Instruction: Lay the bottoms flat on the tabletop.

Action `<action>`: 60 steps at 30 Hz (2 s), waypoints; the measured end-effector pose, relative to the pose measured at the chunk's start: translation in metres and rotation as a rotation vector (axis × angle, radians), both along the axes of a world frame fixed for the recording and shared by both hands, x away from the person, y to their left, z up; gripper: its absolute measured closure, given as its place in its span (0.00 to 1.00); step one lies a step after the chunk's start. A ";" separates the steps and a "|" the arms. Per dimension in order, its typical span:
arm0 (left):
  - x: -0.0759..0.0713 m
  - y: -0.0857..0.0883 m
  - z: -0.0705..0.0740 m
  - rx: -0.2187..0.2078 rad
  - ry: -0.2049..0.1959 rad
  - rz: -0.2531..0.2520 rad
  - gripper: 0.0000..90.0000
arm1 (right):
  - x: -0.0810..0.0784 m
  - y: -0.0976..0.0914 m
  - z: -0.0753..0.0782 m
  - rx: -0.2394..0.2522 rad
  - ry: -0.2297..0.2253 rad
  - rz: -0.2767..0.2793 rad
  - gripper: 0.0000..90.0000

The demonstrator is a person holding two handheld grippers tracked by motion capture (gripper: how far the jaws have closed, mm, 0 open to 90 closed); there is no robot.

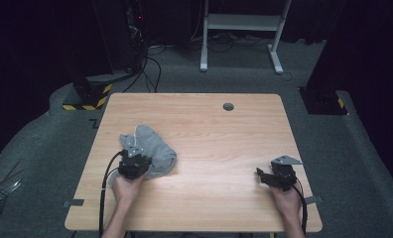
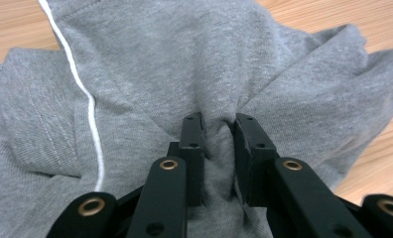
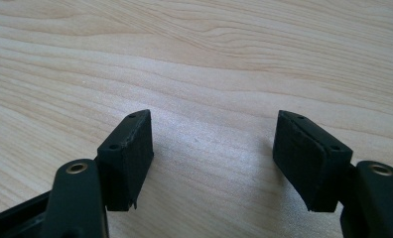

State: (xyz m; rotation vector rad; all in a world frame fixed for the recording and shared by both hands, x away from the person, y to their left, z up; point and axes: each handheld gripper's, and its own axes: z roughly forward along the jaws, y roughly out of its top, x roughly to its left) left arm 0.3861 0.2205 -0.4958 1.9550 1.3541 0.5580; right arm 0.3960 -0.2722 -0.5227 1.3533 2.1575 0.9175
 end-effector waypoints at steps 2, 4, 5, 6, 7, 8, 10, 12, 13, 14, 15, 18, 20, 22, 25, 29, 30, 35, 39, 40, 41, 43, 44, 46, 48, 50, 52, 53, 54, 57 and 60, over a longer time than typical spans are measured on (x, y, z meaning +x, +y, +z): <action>0.003 -0.008 0.001 -0.011 0.010 -0.032 0.84 | 0.000 0.000 0.000 0.000 0.000 0.000 0.36; 0.007 -0.017 0.004 0.001 0.014 -0.060 0.84 | 0.000 0.000 0.000 -0.001 -0.001 0.002 0.35; 0.009 -0.022 0.005 0.010 0.012 -0.074 0.84 | 0.000 0.000 0.000 0.000 0.000 0.000 0.35; 0.011 -0.028 0.007 0.018 0.009 -0.088 0.85 | 0.000 0.000 0.000 -0.001 -0.001 0.001 0.35; 0.012 -0.033 0.008 0.019 0.008 -0.098 0.85 | 0.000 0.000 0.000 -0.002 -0.001 0.002 0.35; 0.014 -0.038 0.009 0.019 0.010 -0.110 0.85 | 0.000 0.000 0.000 -0.002 -0.002 0.002 0.35; 0.018 -0.047 0.009 0.005 0.013 -0.131 0.85 | 0.000 0.000 0.000 -0.002 -0.002 0.003 0.35; 0.022 -0.055 0.009 0.001 0.017 -0.147 0.86 | 0.000 0.000 0.000 -0.003 -0.002 0.003 0.35; 0.024 -0.061 0.009 0.000 0.017 -0.159 0.86 | 0.000 0.000 0.000 -0.003 -0.002 0.003 0.35; 0.025 -0.065 0.009 0.001 0.020 -0.167 0.86 | 0.000 0.000 0.000 -0.003 -0.002 0.003 0.35; 0.028 -0.071 0.010 -0.005 0.021 -0.181 0.86 | 0.000 0.000 0.000 -0.003 -0.002 0.003 0.35; 0.032 -0.087 0.011 -0.009 0.027 -0.227 0.86 | 0.000 0.000 0.000 -0.002 -0.001 0.002 0.35; 0.034 -0.099 0.010 -0.015 0.027 -0.250 0.86 | 0.000 0.000 0.000 -0.002 -0.002 0.002 0.35; 0.036 -0.110 0.009 -0.040 0.031 -0.269 0.85 | 0.000 0.000 0.000 -0.003 -0.002 0.003 0.35; 0.038 -0.122 0.009 -0.056 0.032 -0.282 0.85 | 0.000 0.000 0.000 -0.003 -0.002 0.002 0.35; 0.039 -0.134 0.010 -0.053 0.029 -0.290 0.85 | 0.000 0.000 0.000 -0.003 -0.002 0.003 0.35; 0.039 -0.136 0.010 -0.051 0.025 -0.295 0.85 | 0.000 0.000 0.000 -0.003 -0.002 0.003 0.35; 0.039 -0.144 0.010 -0.059 0.024 -0.310 0.85 | 0.000 0.000 0.000 -0.002 -0.002 0.003 0.35; 0.038 -0.146 0.012 -0.069 0.029 -0.319 0.84 | 0.000 0.000 0.000 -0.002 -0.001 0.003 0.35; 0.037 -0.146 0.014 -0.061 0.020 -0.321 0.83 | 0.000 0.000 0.000 -0.002 -0.001 0.003 0.35; 0.036 -0.146 0.015 -0.060 0.014 -0.320 0.82 | 0.000 0.000 0.000 -0.002 -0.001 0.003 0.35; 0.033 -0.145 0.018 -0.045 -0.002 -0.316 0.80 | 0.000 0.000 0.000 -0.002 -0.001 0.003 0.35; 0.031 -0.145 0.020 -0.034 -0.012 -0.315 0.79 | 0.000 0.000 0.000 -0.002 -0.001 0.003 0.35; 0.027 -0.145 0.024 -0.025 -0.022 -0.315 0.75 | 0.000 0.000 0.000 -0.002 -0.001 0.004 0.35; 0.023 -0.146 0.027 -0.013 -0.021 -0.322 0.66 | 0.000 0.000 0.000 -0.002 -0.001 0.004 0.35; 0.020 -0.147 0.028 0.013 -0.022 -0.328 0.59 | 0.000 0.000 0.000 -0.002 -0.001 0.004 0.35; 0.017 -0.150 0.027 0.052 -0.016 -0.342 0.53 | 0.000 0.000 0.000 -0.002 -0.001 0.004 0.35; 0.017 -0.150 0.027 0.062 -0.016 -0.344 0.50 | 0.000 0.000 0.000 -0.002 -0.002 0.004 0.35; 0.015 -0.153 0.024 0.094 -0.005 -0.346 0.49 | 0.000 0.000 0.000 -0.003 -0.001 0.004 0.35; 0.015 -0.157 0.020 0.127 -0.007 -0.341 0.48 | 0.000 0.000 0.000 -0.003 -0.002 0.004 0.35; 0.017 -0.157 0.018 0.146 0.004 -0.337 0.59 | 0.000 0.000 0.000 -0.003 -0.001 0.004 0.35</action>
